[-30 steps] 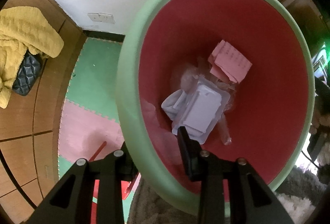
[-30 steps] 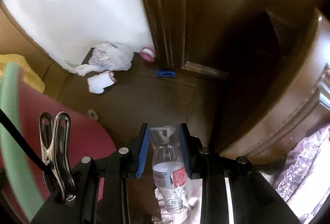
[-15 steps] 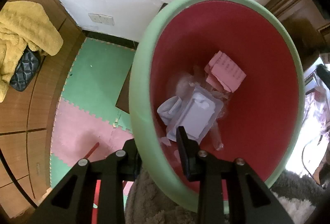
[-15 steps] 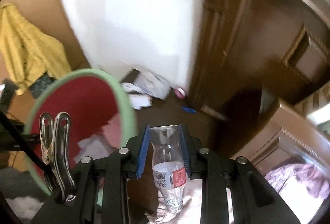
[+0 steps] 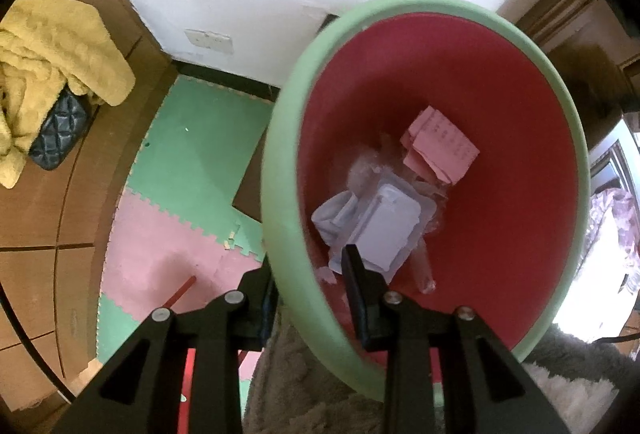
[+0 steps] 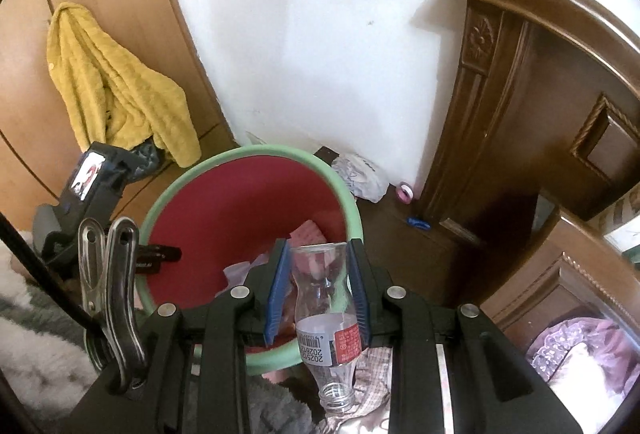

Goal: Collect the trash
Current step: 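Lift the plastic bottle and carry it toward the bucket with the right tool, then open the right tool over the bucket and drop the clear bottle in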

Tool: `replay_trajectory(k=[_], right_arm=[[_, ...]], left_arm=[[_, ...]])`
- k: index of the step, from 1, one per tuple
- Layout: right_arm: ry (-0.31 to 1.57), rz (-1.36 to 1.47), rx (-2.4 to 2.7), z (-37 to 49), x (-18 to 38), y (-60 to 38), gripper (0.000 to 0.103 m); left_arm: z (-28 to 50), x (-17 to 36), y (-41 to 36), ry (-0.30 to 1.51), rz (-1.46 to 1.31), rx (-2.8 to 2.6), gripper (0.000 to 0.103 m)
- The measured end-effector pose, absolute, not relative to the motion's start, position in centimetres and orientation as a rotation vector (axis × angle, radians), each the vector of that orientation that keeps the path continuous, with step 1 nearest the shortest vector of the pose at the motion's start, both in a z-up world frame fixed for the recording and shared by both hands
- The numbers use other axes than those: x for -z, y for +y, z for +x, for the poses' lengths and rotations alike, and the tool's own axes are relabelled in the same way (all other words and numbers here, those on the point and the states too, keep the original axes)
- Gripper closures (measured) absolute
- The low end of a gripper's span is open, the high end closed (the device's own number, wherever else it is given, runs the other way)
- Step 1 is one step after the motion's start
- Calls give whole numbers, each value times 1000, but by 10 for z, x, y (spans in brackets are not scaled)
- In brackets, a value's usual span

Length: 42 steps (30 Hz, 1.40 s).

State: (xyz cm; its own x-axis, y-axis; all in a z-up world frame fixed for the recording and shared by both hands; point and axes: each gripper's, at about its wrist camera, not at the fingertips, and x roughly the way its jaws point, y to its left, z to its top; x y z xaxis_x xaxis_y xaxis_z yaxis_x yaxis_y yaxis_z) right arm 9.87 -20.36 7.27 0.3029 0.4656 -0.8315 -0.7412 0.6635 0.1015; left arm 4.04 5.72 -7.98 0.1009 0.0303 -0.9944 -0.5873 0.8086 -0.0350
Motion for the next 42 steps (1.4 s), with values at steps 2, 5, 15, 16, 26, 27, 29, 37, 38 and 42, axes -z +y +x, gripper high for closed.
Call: replay_trajectory(k=[2, 5, 15, 16, 26, 27, 29, 37, 38, 42], right_arm=[[971, -313, -825, 98, -76, -207, 73], [985, -284, -836, 99, -80, -211, 73], [971, -295, -925, 97, -92, -191, 73], [974, -301, -934, 97, -91, -187, 73], [1020, -378, -1006, 86, -76, -150, 73], [1031, -380, -1005, 86, -74, -147, 73], [1046, -381, -1003, 86, -70, -144, 73], [1106, -375, -963, 86, -48, -133, 73], [1112, -376, -954, 86, -44, -132, 73], [1106, -393, -927, 84, -37, -128, 73]], left_arm=[[38, 79, 58, 1406, -496, -491, 72], [38, 79, 56, 1411, -500, -497, 72], [39, 77, 50, 1419, -442, -501, 72], [39, 78, 50, 1419, -442, -500, 72], [40, 80, 47, 1424, -397, -483, 72], [40, 80, 48, 1424, -396, -478, 71], [40, 78, 48, 1427, -387, -471, 71], [40, 80, 46, 1456, -369, -430, 69], [40, 80, 46, 1460, -363, -427, 69], [40, 81, 46, 1480, -351, -411, 69]])
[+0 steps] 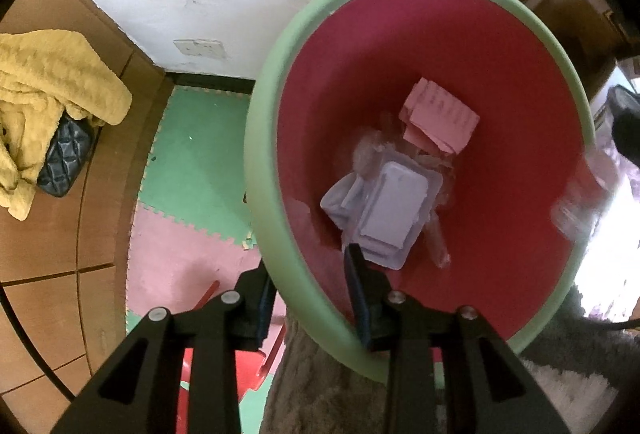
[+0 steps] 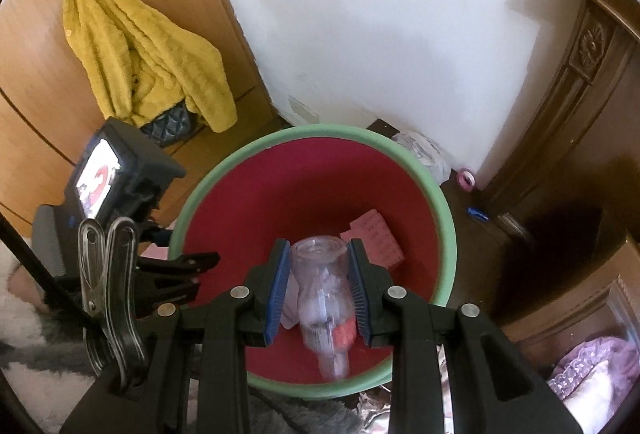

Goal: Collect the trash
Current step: 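Open the right tool over the bucket and drop the clear bottle in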

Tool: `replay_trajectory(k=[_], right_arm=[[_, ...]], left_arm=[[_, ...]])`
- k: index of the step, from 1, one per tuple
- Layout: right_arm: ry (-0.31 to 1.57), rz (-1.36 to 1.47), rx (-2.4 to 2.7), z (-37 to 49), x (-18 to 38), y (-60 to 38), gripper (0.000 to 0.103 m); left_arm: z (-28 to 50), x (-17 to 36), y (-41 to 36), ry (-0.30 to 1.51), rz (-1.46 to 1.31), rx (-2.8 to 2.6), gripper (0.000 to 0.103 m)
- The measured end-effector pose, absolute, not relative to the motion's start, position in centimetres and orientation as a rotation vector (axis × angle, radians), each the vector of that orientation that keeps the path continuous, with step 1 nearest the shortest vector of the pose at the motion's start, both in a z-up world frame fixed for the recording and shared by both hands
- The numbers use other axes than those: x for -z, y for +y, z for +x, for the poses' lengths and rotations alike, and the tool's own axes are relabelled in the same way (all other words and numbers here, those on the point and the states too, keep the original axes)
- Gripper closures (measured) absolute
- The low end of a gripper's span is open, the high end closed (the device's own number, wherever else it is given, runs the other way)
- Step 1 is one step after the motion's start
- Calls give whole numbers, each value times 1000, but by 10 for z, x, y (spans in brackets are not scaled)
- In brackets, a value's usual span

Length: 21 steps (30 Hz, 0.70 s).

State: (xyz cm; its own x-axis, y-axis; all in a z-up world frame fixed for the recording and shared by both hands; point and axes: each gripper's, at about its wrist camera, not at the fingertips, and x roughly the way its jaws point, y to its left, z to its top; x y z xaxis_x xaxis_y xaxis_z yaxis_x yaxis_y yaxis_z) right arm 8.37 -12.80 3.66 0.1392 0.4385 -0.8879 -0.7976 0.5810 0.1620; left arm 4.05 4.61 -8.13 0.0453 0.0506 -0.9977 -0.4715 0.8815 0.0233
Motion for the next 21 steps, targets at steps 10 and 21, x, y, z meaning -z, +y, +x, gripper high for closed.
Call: replay_trajectory(k=[10, 21], right_arm=[[1146, -445, -904, 66, -5, -113, 57], [1241, -473, -929, 41, 25, -114, 49]], left_arm=[[36, 85, 42, 1518, -309, -393, 69], [28, 91, 38, 1564, -305, -377, 68]])
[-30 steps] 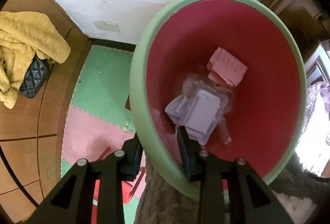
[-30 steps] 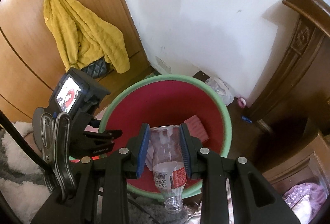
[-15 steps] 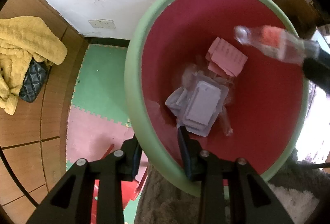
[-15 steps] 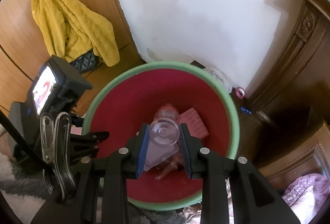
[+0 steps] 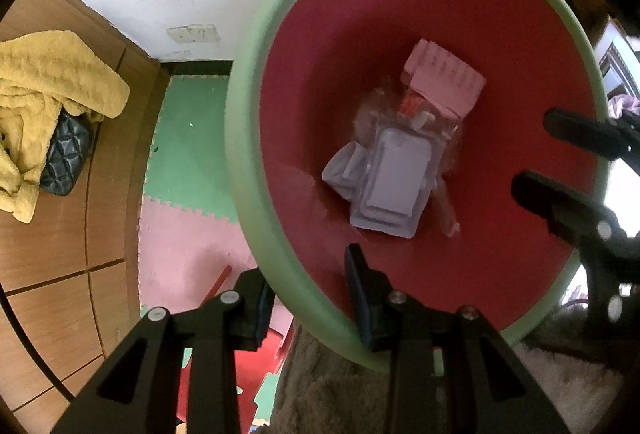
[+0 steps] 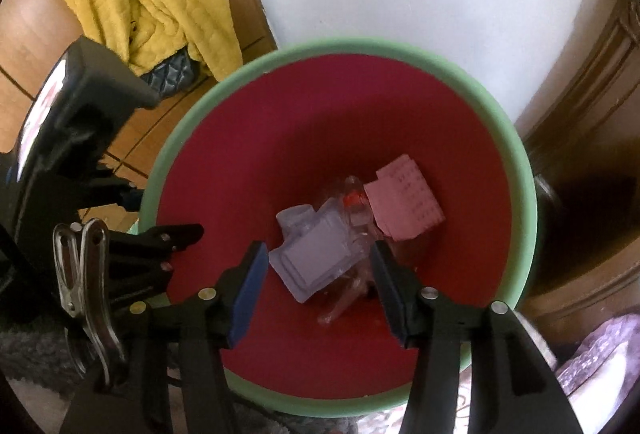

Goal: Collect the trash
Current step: 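Open the right tool over the bucket and drop the clear bottle in, then reach the open right tool to the white plastic bag on the nightstand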

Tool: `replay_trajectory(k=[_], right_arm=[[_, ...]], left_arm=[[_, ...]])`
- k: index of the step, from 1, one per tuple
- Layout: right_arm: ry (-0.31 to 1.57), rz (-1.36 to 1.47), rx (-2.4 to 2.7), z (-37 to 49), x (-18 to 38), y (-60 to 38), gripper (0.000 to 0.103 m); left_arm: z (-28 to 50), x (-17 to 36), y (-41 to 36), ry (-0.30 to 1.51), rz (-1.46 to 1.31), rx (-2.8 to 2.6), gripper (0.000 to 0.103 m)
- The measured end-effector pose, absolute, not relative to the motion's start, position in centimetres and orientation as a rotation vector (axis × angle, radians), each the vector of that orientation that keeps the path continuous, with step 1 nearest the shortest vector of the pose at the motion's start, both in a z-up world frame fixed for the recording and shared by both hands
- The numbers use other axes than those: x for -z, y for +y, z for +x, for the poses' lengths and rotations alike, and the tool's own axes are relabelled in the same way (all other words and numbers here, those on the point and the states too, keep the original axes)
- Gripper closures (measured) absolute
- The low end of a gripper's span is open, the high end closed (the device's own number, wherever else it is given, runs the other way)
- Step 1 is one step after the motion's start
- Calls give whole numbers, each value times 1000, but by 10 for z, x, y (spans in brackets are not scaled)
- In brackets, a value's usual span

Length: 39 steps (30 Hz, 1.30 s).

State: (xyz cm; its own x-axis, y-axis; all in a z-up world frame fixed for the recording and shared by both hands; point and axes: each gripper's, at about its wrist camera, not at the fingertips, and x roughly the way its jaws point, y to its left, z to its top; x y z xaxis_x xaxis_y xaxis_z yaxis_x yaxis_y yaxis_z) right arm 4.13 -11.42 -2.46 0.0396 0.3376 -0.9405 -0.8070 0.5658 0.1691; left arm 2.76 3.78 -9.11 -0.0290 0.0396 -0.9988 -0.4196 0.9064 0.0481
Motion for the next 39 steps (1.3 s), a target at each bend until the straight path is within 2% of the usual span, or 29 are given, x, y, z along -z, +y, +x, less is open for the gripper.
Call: replay_trajectory(k=[8, 22, 31, 39], right_arm=[[1279, -483, -883, 58, 29, -127, 49], [1205, -398, -836, 94, 3, -152, 49], [1203, -171, -851, 125, -24, -217, 49], [1290, -15, -686, 164, -11, -256, 49]], left_arm=[[31, 80, 46, 1509, -385, -409, 68], [35, 63, 48, 1459, -397, -460, 70], [32, 60, 57, 1415, -470, -517, 70], [29, 65, 53, 1411, -506, -541, 70]])
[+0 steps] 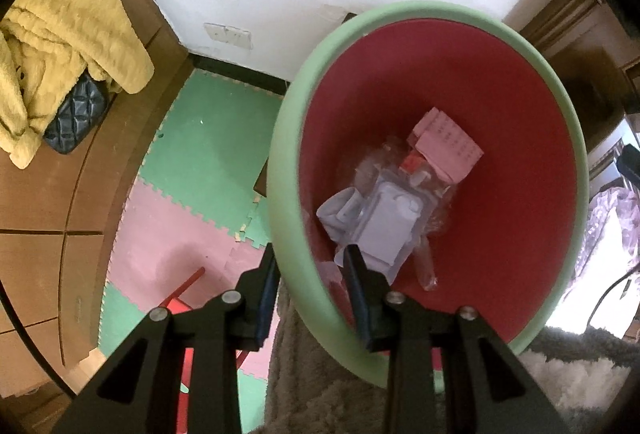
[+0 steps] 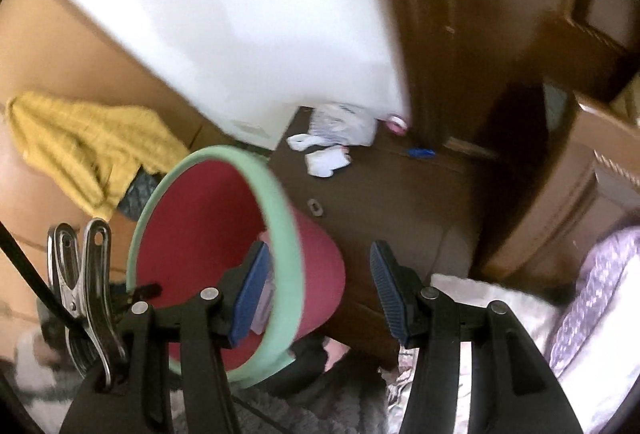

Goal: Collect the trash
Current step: 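Reach the open right tool to the white plastic bag on the nightstand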

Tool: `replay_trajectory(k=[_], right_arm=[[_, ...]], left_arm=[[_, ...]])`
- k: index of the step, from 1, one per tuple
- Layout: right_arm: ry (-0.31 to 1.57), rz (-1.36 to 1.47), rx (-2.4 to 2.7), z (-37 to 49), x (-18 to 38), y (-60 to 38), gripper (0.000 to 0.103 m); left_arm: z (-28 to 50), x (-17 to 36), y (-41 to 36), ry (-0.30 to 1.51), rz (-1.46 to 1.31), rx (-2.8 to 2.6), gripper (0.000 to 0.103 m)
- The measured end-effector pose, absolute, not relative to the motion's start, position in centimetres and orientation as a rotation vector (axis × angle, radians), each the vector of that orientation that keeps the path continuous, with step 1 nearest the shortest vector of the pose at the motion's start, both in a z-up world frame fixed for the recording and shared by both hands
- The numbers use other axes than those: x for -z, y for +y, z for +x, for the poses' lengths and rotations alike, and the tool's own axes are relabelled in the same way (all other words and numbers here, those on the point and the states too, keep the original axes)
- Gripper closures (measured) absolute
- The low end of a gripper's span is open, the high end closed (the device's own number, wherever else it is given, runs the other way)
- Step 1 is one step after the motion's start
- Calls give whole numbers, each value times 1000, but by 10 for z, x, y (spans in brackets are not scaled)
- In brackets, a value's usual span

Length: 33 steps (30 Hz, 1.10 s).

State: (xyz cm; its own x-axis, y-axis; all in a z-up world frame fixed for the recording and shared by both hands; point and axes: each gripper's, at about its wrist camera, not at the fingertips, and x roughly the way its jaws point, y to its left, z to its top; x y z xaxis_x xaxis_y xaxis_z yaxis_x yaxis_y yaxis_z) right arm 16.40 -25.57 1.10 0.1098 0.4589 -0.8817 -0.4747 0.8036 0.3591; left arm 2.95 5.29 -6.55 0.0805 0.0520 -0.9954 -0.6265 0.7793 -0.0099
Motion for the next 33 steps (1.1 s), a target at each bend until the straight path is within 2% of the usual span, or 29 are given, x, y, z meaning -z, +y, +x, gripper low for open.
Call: replay_trajectory(k=[21, 33], right_arm=[[1363, -24, -609, 191, 4, -256, 49], [1429, -100, -619, 215, 36, -213, 49]], left_arm=[[27, 77, 64, 1407, -556, -550, 70], [30, 74, 62, 1408, -495, -557, 70]])
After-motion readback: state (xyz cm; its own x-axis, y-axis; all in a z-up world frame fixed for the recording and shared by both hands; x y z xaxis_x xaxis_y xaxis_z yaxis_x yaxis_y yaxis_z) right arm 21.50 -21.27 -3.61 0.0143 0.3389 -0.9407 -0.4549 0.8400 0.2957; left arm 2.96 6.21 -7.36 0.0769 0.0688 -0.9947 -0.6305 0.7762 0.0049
